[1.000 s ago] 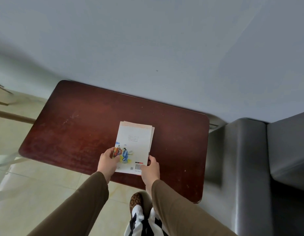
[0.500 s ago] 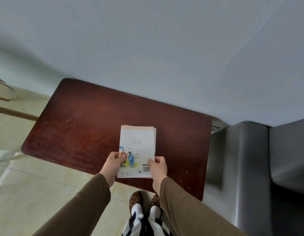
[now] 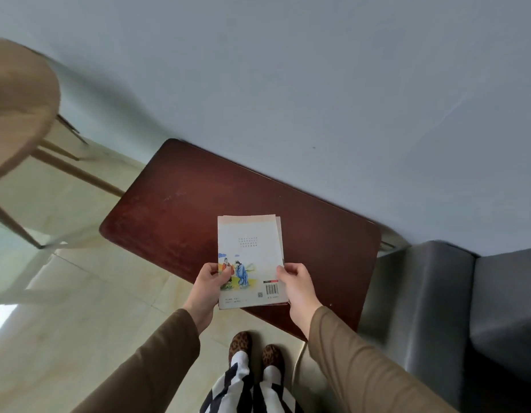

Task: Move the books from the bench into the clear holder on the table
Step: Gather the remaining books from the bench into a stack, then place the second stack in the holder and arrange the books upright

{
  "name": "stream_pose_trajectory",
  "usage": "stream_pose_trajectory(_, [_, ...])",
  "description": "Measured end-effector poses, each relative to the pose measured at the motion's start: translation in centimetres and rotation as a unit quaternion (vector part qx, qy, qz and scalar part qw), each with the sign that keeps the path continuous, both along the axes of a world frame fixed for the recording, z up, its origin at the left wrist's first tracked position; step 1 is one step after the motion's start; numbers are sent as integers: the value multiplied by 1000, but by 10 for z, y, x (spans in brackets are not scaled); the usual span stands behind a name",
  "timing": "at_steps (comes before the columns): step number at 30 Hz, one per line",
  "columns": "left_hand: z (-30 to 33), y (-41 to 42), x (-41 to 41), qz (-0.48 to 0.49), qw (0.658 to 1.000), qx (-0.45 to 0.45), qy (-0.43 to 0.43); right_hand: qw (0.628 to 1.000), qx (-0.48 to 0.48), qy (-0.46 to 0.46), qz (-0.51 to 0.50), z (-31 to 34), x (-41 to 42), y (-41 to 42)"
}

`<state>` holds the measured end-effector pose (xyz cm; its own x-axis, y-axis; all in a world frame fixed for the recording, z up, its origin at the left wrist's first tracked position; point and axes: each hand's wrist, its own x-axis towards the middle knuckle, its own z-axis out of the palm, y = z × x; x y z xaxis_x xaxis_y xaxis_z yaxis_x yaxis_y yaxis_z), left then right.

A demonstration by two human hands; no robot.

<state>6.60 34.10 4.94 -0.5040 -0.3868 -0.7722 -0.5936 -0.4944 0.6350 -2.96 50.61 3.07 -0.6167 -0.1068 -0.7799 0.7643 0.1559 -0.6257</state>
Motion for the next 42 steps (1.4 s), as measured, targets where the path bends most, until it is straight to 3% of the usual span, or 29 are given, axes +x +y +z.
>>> stream_pose_trajectory(9, [77,-3,72,107,993,-20,55,987,-98,3,127,71,33,-23])
stream_pose_trajectory(18, [116,-55,155,187,978,-40,87,970,-120,17,209,112,91,-101])
stream_pose_trajectory(31, [140,-173,248,208,973,-51,88,958,-150,23,242,146,168,-226])
stream_pose_trajectory(42, [155,-261,245,232,966,-69,91,949,-156,18,275,151,160,-324])
